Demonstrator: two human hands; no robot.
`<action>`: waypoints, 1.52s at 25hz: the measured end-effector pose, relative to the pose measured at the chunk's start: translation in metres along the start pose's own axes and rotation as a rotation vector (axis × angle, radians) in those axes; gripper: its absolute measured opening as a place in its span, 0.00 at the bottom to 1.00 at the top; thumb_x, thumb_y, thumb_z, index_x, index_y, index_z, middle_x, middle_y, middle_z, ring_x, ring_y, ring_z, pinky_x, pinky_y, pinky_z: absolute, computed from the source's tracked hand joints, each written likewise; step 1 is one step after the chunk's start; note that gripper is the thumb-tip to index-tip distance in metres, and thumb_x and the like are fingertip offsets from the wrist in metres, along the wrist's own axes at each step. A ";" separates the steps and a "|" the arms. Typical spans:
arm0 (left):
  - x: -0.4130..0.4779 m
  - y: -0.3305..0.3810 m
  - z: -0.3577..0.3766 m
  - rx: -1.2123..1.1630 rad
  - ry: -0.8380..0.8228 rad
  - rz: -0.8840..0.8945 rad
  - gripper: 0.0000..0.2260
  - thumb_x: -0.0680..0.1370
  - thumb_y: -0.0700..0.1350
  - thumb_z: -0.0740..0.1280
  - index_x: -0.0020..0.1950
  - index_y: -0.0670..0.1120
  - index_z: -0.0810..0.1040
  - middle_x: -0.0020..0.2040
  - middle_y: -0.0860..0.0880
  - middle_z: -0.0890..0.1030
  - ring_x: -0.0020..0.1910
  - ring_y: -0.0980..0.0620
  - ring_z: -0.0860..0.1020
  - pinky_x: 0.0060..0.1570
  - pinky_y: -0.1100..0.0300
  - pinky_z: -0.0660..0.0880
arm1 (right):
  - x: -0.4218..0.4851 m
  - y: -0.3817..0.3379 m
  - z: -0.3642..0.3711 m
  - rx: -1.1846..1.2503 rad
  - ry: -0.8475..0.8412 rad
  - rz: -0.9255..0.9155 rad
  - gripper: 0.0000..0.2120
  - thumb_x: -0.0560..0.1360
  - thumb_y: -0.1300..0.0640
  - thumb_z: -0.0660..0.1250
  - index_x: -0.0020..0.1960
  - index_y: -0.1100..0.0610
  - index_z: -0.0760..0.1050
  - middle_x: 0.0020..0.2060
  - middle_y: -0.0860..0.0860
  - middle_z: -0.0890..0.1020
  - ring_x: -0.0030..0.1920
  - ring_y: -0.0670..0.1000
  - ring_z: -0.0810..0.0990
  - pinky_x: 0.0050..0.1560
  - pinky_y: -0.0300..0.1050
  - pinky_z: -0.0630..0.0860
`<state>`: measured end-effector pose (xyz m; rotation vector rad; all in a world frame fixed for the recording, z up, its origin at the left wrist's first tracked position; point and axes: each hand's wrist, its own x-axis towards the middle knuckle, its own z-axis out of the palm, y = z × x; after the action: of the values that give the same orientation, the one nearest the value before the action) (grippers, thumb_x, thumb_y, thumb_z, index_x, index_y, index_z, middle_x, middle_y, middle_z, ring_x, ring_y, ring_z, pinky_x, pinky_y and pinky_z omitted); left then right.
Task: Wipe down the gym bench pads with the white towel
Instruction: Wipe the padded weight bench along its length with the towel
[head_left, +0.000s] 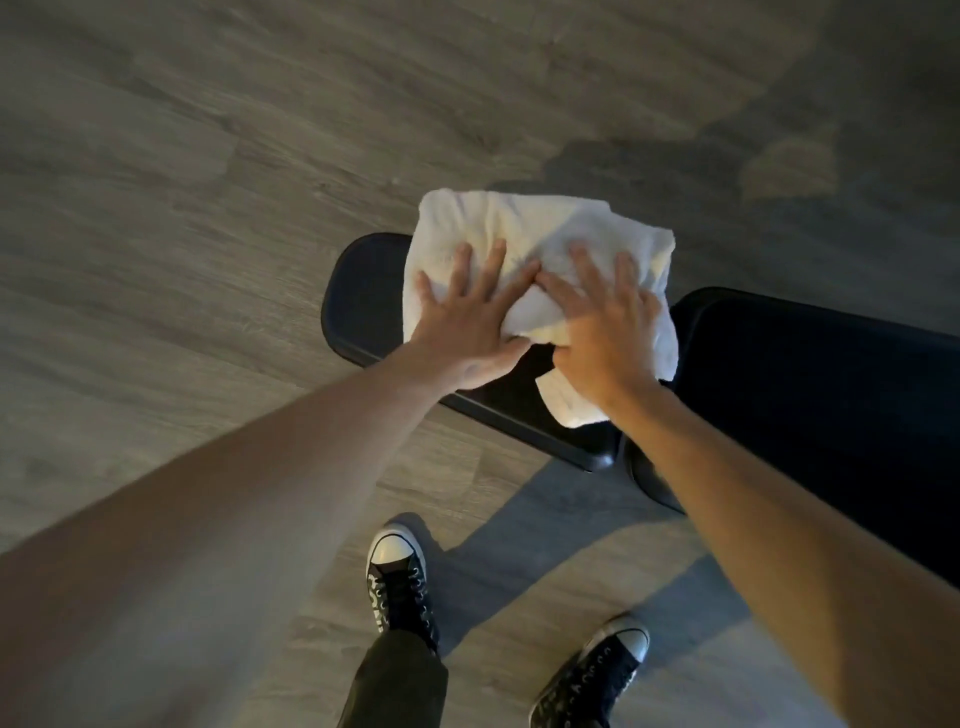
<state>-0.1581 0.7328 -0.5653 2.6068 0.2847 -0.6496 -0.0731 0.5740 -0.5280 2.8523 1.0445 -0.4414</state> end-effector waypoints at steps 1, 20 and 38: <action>0.011 0.010 -0.006 -0.017 -0.019 -0.024 0.37 0.77 0.69 0.46 0.79 0.62 0.30 0.84 0.48 0.36 0.82 0.36 0.37 0.73 0.22 0.48 | 0.011 0.011 -0.006 -0.007 -0.031 0.003 0.39 0.72 0.53 0.73 0.78 0.37 0.61 0.82 0.49 0.56 0.80 0.66 0.54 0.70 0.71 0.63; 0.031 0.080 -0.008 0.066 0.010 -0.119 0.38 0.75 0.73 0.41 0.81 0.60 0.35 0.85 0.48 0.41 0.83 0.37 0.44 0.74 0.25 0.52 | 0.011 0.070 -0.026 0.168 -0.039 0.042 0.24 0.76 0.47 0.67 0.69 0.34 0.67 0.77 0.52 0.64 0.76 0.62 0.63 0.68 0.67 0.68; -0.035 0.126 0.032 -0.001 0.119 -0.056 0.36 0.79 0.68 0.49 0.82 0.59 0.36 0.85 0.44 0.44 0.83 0.37 0.46 0.77 0.28 0.48 | -0.081 0.073 -0.037 0.020 0.021 0.000 0.28 0.78 0.49 0.68 0.76 0.43 0.67 0.81 0.60 0.58 0.78 0.67 0.59 0.71 0.68 0.61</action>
<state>-0.1641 0.6031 -0.5276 2.6496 0.3959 -0.5128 -0.0759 0.4734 -0.4710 2.8804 1.0495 -0.4248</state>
